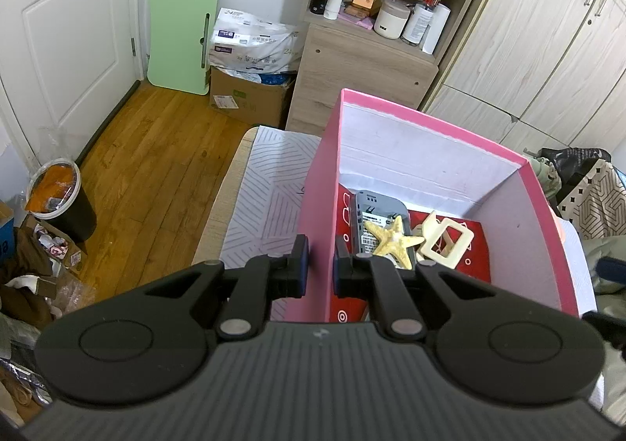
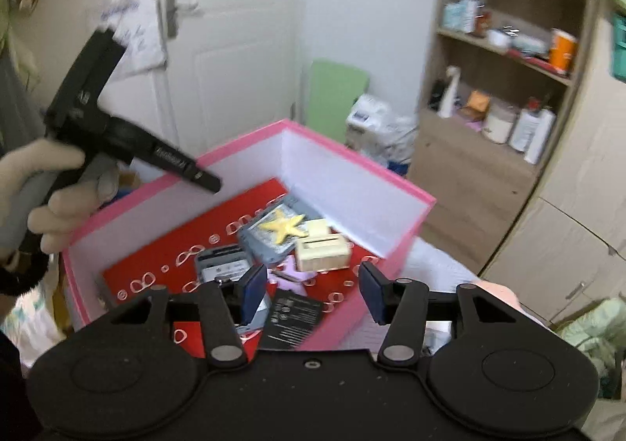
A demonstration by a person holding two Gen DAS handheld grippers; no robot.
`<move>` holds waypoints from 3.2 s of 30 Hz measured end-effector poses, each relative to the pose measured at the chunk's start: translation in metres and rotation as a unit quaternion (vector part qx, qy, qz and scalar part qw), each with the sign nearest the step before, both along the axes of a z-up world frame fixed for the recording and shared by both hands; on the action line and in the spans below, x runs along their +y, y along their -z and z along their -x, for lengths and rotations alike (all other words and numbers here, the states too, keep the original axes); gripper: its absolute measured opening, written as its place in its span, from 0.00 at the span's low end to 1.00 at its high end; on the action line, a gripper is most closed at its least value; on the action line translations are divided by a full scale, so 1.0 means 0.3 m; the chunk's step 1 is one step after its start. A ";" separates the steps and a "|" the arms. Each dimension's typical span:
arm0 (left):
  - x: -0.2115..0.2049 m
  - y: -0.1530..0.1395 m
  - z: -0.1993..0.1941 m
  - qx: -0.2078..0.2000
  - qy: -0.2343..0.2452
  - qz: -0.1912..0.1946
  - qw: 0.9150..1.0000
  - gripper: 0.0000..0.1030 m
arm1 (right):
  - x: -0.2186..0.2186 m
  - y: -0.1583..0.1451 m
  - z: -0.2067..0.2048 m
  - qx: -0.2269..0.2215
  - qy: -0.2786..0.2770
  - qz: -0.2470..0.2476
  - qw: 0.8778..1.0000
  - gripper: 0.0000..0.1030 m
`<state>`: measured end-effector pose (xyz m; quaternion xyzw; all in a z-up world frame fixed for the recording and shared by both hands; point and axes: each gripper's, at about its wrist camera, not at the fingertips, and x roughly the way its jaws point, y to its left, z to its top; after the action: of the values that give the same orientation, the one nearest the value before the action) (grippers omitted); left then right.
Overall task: Organize rigid objects
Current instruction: 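Carry the black battery into the pink box and release, then grasp the keys on the table with the right gripper, then carry the keys into the pink box and release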
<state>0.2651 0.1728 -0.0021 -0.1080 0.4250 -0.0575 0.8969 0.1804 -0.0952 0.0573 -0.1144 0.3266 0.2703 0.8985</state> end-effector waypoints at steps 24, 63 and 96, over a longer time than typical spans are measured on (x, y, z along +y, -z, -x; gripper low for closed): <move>-0.003 0.002 0.009 -0.003 -0.001 -0.008 1.000 0.09 | -0.105 0.376 0.052 0.004 0.034 -0.018 0.999 0.41; 0.004 0.007 0.009 -0.002 -0.009 0.003 1.000 0.10 | -0.088 -0.054 0.080 -0.027 -0.002 -0.217 0.976 0.03; 0.008 0.010 0.018 -0.004 -0.007 0.005 1.000 0.10 | 0.091 0.049 -0.060 0.087 0.007 -0.157 0.984 0.17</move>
<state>0.2597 0.1751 -0.0051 -0.1148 0.4201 -0.0541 0.8986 0.1984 -0.0679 0.0425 0.0543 0.3581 0.3206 0.8752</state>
